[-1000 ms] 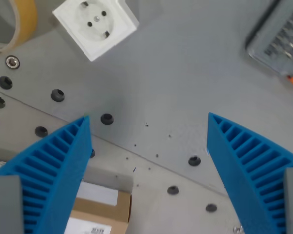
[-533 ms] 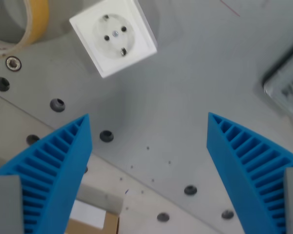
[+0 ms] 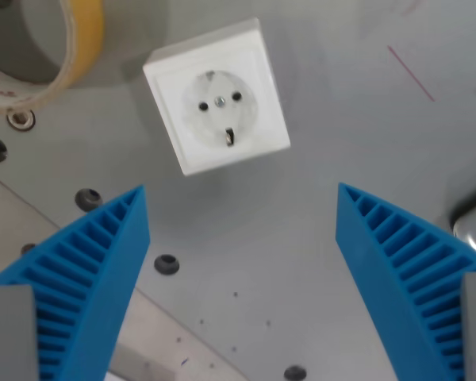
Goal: Move above the white socket
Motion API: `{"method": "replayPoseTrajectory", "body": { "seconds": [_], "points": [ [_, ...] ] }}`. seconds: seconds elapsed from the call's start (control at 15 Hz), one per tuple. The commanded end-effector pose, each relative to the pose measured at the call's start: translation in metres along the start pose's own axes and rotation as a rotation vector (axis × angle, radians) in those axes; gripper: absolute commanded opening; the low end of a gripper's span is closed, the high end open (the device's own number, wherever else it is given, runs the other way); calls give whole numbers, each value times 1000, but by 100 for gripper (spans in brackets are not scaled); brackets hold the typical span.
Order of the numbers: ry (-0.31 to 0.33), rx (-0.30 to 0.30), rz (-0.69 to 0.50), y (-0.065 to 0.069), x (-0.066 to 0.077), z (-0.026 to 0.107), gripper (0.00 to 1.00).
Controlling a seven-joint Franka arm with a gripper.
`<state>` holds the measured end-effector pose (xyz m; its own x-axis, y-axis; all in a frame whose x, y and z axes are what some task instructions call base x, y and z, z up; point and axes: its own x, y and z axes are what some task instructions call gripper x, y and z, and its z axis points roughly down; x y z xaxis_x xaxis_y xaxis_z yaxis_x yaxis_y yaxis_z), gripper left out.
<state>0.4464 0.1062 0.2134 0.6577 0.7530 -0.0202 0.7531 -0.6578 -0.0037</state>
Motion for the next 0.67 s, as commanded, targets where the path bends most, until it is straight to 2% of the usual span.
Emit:
{"method": "replayPoseTrajectory", "body": {
  "seconds": [0.07,0.33,0.67],
  "points": [
    [83,-87,-234,-7,3,17,100],
    [79,-90,-260,-11,10,31,100],
    [74,-91,-269,-14,16,42,100]
  ]
}}
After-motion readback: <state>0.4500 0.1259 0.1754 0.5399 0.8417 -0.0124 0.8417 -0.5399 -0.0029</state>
